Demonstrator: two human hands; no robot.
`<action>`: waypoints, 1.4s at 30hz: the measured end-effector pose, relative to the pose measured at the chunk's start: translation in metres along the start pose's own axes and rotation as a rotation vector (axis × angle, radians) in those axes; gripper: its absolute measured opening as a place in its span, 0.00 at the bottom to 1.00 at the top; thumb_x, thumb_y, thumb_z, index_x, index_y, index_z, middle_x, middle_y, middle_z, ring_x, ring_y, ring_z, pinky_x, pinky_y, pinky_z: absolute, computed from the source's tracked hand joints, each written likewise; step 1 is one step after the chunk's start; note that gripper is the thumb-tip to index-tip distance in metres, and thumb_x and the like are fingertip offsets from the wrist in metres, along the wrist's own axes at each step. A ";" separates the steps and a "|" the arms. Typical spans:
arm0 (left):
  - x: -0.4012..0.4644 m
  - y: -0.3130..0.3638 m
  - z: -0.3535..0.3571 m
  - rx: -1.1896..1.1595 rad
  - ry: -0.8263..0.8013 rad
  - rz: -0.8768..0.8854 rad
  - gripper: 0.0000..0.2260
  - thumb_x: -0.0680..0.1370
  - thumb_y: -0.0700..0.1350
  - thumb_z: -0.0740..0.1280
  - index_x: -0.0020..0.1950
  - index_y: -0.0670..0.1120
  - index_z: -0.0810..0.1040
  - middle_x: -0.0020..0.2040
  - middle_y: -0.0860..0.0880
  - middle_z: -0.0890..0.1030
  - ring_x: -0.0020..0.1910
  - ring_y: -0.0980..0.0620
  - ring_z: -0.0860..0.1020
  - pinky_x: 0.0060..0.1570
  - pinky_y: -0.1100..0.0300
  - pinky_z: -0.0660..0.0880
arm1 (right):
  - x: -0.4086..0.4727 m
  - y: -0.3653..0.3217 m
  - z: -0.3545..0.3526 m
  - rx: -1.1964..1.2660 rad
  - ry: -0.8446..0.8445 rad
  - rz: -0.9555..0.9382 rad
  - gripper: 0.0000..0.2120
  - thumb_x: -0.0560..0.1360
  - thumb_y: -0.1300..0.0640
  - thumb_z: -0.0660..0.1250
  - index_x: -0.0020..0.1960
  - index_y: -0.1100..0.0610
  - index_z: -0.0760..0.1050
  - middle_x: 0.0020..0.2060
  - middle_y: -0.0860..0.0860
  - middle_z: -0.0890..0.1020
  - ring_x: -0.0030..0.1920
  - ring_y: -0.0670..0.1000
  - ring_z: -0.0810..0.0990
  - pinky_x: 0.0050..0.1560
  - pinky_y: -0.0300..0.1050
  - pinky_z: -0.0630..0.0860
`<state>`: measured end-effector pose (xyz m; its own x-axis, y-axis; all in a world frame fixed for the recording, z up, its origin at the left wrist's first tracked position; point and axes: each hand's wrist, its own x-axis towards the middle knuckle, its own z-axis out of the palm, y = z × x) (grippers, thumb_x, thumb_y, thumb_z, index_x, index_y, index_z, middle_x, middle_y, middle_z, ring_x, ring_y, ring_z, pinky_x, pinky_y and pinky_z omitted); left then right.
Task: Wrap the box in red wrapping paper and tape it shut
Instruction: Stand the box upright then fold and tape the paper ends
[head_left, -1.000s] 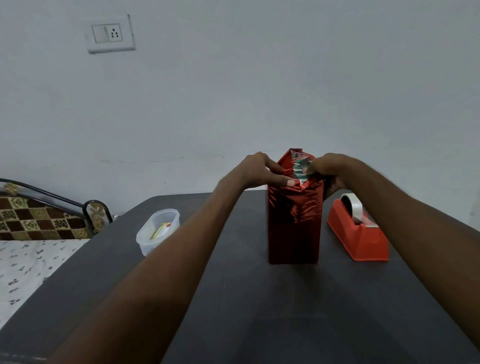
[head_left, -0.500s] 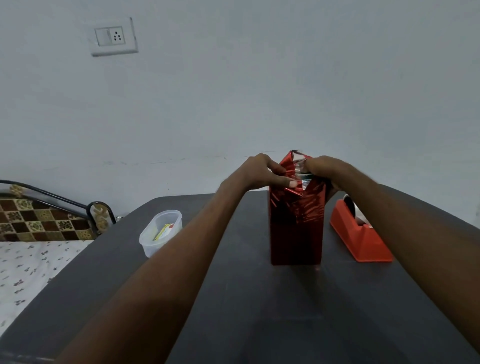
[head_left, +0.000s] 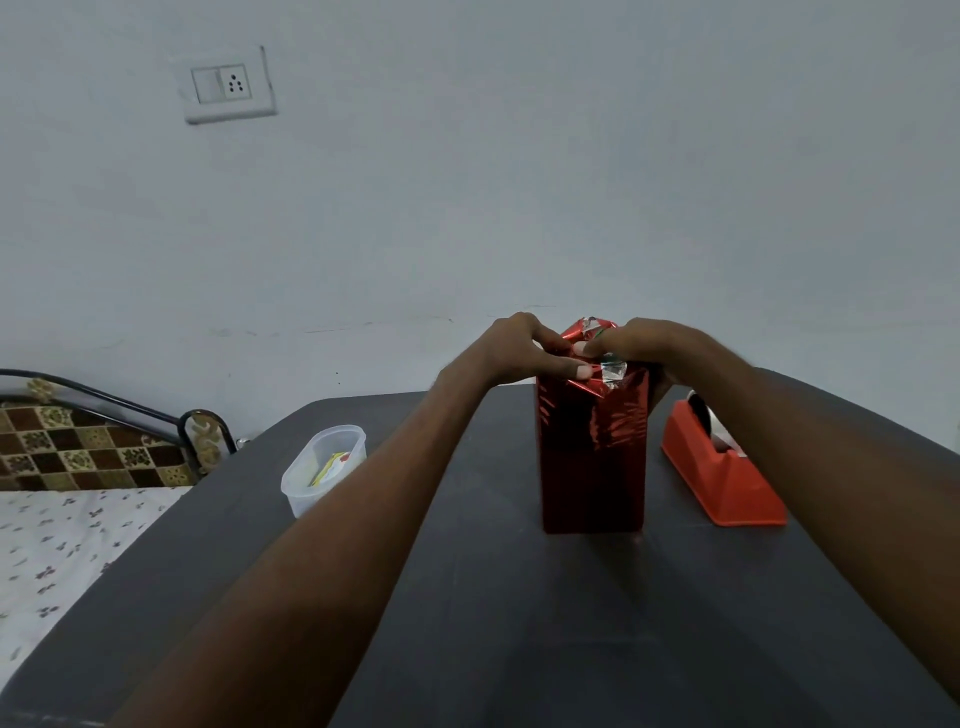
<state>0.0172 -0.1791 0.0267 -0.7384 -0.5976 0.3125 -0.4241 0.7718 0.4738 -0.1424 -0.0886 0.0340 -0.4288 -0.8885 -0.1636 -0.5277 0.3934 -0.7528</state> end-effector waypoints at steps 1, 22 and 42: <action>0.000 0.000 0.000 0.003 -0.005 -0.009 0.20 0.69 0.60 0.75 0.58 0.55 0.84 0.47 0.61 0.77 0.47 0.61 0.74 0.43 0.66 0.69 | -0.001 -0.001 0.000 -0.004 -0.002 -0.003 0.26 0.76 0.44 0.71 0.63 0.64 0.71 0.53 0.65 0.82 0.49 0.67 0.84 0.49 0.68 0.81; 0.011 -0.008 0.007 -0.450 0.389 -0.536 0.10 0.69 0.41 0.75 0.46 0.37 0.80 0.40 0.42 0.84 0.34 0.48 0.84 0.36 0.53 0.83 | 0.012 -0.002 -0.010 -0.080 0.589 -0.485 0.14 0.74 0.50 0.72 0.56 0.57 0.81 0.50 0.51 0.83 0.53 0.52 0.80 0.51 0.44 0.73; 0.002 0.048 -0.049 0.214 0.497 -0.313 0.15 0.70 0.55 0.68 0.35 0.44 0.76 0.33 0.49 0.81 0.37 0.48 0.82 0.43 0.59 0.78 | -0.025 0.038 0.025 -0.432 0.557 -0.928 0.13 0.68 0.49 0.70 0.48 0.56 0.81 0.36 0.45 0.77 0.37 0.50 0.75 0.35 0.34 0.62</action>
<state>0.0213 -0.1538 0.0903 -0.2519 -0.7921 0.5559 -0.7144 0.5397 0.4453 -0.1332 -0.0577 -0.0070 0.0466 -0.6928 0.7196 -0.9677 -0.2101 -0.1396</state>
